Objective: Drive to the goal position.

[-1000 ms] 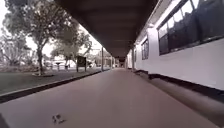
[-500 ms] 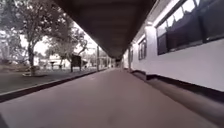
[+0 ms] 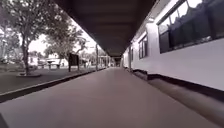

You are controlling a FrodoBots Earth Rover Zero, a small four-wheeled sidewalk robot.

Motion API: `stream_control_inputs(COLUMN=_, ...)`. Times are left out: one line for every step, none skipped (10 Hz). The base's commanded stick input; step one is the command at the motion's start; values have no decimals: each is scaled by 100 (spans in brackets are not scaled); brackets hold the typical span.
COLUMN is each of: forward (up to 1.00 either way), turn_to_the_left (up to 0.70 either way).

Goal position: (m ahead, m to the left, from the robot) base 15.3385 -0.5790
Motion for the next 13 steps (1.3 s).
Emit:
stream_control_inputs(forward=70, turn_to_the_left=0)
stream_control_inputs(forward=70, turn_to_the_left=0)
stream_control_inputs(forward=70, turn_to_the_left=0)
stream_control_inputs(forward=70, turn_to_the_left=0)
stream_control_inputs(forward=70, turn_to_the_left=0)
stream_control_inputs(forward=70, turn_to_the_left=0)
stream_control_inputs(forward=70, turn_to_the_left=0)
stream_control_inputs(forward=70, turn_to_the_left=0)
stream_control_inputs(forward=70, turn_to_the_left=0)
stream_control_inputs(forward=70, turn_to_the_left=0)
stream_control_inputs(forward=70, turn_to_the_left=0)
stream_control_inputs(forward=70, turn_to_the_left=0)
stream_control_inputs(forward=70, turn_to_the_left=0)
